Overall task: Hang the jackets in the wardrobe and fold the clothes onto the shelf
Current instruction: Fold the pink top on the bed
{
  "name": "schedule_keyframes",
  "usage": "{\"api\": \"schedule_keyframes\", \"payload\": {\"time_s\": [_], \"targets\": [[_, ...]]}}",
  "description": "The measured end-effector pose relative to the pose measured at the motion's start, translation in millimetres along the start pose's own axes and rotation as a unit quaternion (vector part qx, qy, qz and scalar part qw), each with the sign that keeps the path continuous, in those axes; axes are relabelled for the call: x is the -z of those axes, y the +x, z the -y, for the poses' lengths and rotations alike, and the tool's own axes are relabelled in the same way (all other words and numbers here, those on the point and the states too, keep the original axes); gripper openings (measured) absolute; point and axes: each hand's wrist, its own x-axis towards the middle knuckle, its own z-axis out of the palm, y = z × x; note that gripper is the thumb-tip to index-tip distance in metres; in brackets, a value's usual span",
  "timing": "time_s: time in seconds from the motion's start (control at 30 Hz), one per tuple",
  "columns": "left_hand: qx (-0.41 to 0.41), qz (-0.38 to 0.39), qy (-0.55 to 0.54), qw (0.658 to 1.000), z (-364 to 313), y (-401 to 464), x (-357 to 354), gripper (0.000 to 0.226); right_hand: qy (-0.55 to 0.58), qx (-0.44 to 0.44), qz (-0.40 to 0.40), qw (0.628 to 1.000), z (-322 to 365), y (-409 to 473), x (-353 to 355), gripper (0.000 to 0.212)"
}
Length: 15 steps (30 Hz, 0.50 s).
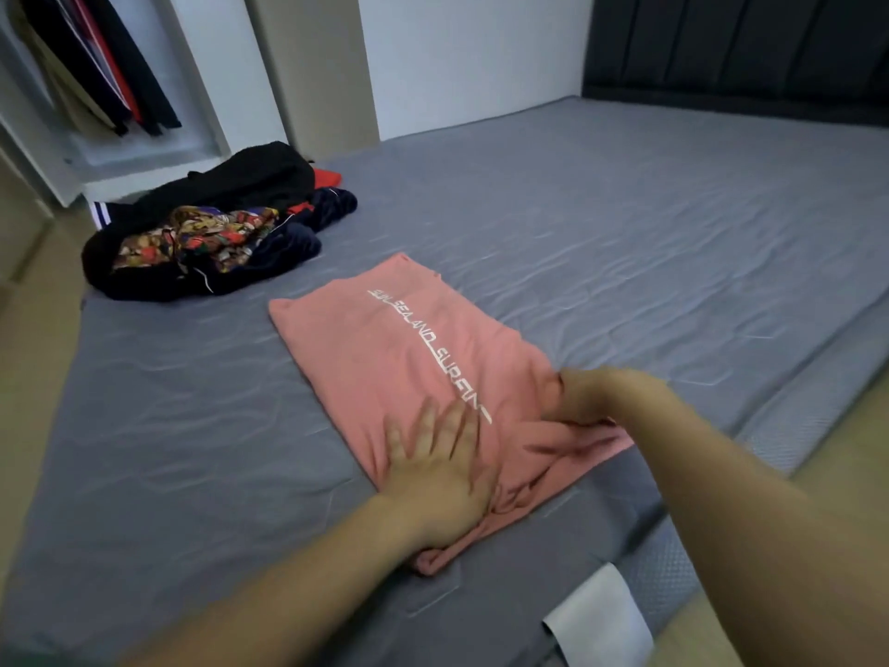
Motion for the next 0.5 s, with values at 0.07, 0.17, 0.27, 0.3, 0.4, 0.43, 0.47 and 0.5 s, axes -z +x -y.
{"api": "schedule_keyframes", "payload": {"time_s": [0.07, 0.17, 0.27, 0.3, 0.4, 0.43, 0.47, 0.5], "targets": [[-0.007, 0.009, -0.021, 1.0, 5, -2, 16, 0.092, 0.004, -0.053, 0.11, 0.993, -14, 1, 5, 0.048], [-0.024, -0.033, 0.035, 0.999, -14, -20, 29, 0.088, 0.089, -0.094, 0.184, 0.974, -29, 6, 1, 0.043], [-0.095, -0.085, 0.105, 0.986, -41, -24, 30, 0.043, 0.11, -0.087, 0.156, 0.978, -30, 13, 1, 0.029], [-0.13, -0.074, 0.098, 0.984, -47, -21, 32, 0.034, 0.106, -0.083, 0.155, 0.979, -29, 15, 3, 0.024], [-0.223, -0.031, 0.046, 0.973, -50, -14, 45, 0.02, 0.085, -0.093, 0.129, 0.984, -32, 22, 2, 0.017], [-0.243, -0.019, 0.038, 0.969, -48, -15, 48, 0.019, 0.07, -0.096, 0.107, 0.987, -33, 23, -1, 0.022], [-0.242, -0.004, 0.037, 0.97, -46, -18, 48, 0.02, 0.06, -0.095, 0.088, 0.99, -33, 24, -3, 0.026], [-0.215, 0.011, 0.047, 0.975, -43, -21, 48, 0.026, 0.062, -0.091, 0.077, 0.991, -33, 25, -5, 0.03]]}}
